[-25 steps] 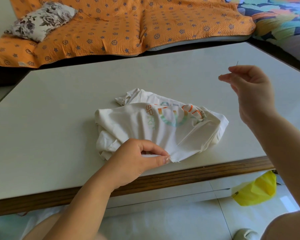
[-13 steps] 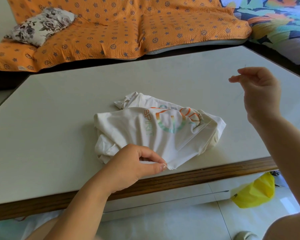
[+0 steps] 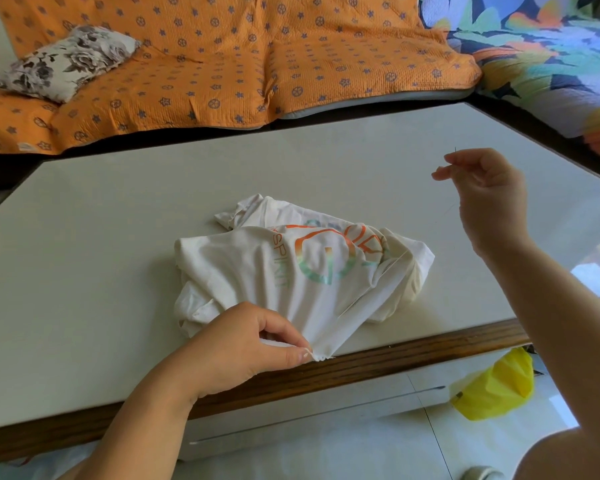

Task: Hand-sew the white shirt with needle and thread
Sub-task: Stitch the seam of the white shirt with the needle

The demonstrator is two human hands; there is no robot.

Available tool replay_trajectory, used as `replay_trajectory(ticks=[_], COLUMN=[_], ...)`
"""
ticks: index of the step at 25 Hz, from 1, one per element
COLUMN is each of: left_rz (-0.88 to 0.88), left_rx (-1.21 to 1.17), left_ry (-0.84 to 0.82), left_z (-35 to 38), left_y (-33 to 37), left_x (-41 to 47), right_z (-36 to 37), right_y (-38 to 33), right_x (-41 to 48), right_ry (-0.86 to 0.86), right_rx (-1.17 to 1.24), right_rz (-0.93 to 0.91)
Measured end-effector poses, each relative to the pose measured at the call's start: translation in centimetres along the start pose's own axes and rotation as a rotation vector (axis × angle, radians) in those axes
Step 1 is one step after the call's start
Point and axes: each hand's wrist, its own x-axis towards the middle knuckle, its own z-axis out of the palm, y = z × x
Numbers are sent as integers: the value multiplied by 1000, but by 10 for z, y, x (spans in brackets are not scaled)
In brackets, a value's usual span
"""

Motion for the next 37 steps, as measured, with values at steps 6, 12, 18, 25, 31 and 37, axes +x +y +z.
replay_trajectory(ticks=[6, 12, 18, 25, 31, 37], left_rz=[30, 103, 101, 180, 230, 253], left_rx=[-161, -400, -462, -218, -154, -145], left_ry=[105, 236, 237, 356, 385, 392], left_z=[4, 7, 4, -1, 0, 2], left_y=[5, 5, 6, 4, 6, 5], left_x=[3, 9, 5, 1, -7, -7], right_z=[2, 24, 25, 14, 3, 12], right_y=[-31, -67, -65, -67, -82, -94], right_x=[-23, -111, -122, -107, -110, -126], right_ry=[-163, -823, -863, -939, -736, -771], right_rx=[47, -248, -235, -282, -211, 173], right_rz=[88, -235, -303, -203, -178, 248])
